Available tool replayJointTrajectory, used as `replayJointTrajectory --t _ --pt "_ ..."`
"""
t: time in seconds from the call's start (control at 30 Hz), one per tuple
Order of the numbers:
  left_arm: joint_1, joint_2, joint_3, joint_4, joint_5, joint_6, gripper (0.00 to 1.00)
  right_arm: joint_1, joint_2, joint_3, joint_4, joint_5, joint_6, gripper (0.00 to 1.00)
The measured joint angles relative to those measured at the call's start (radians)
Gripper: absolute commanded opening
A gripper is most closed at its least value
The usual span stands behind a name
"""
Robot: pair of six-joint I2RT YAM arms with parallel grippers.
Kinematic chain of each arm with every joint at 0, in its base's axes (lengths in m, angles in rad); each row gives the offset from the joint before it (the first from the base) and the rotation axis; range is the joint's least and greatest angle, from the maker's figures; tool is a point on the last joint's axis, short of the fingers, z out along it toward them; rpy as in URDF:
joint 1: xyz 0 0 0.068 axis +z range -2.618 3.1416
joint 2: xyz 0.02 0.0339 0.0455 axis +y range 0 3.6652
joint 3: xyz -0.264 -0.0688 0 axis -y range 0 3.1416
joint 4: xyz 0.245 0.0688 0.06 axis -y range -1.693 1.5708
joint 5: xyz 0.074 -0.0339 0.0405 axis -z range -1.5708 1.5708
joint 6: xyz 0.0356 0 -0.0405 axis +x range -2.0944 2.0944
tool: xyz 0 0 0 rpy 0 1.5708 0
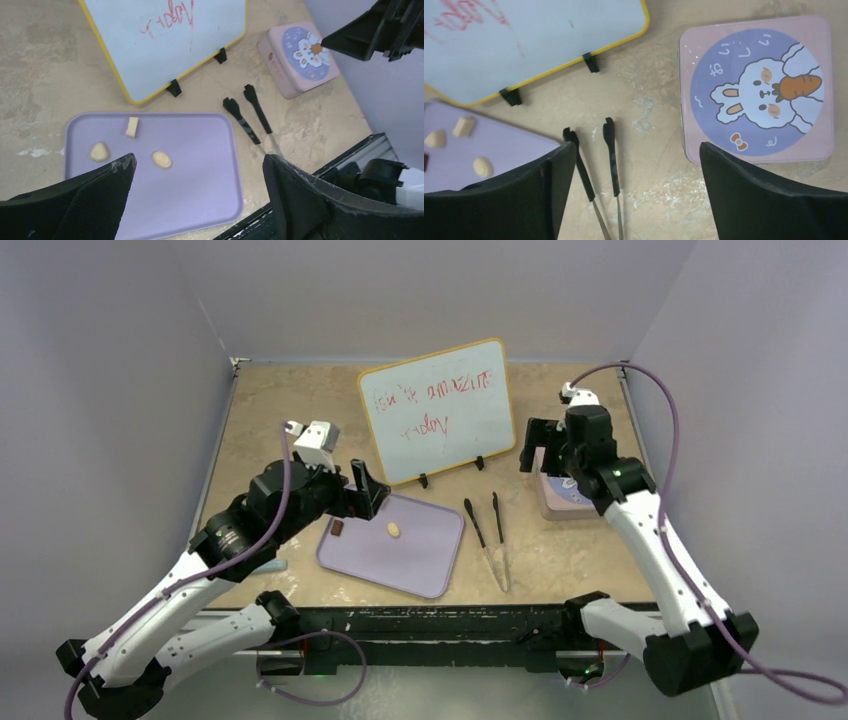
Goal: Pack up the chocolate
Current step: Reset both arms
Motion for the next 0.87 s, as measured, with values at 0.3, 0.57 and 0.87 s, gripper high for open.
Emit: replayJointTrajectory --t 0.3,0.57,0.87 --pt "0.0 -0.084 0.034 0.031 0.06 -0.018 0.97 0.001 -0.242 0.0 -0.074 -0.108 0.002 0.99" --pt "0.0 -0.216 -0.031 0.085 0.064 -0.018 0.98 0.001 -0.409 -0.069 -0.039 -0.215 0.076 0.99" --pt "0.0 -0.221 -0.055 0.082 0.028 -0.018 0.98 0.001 -0.433 -0.082 -0.007 -0.266 0.099 0.99"
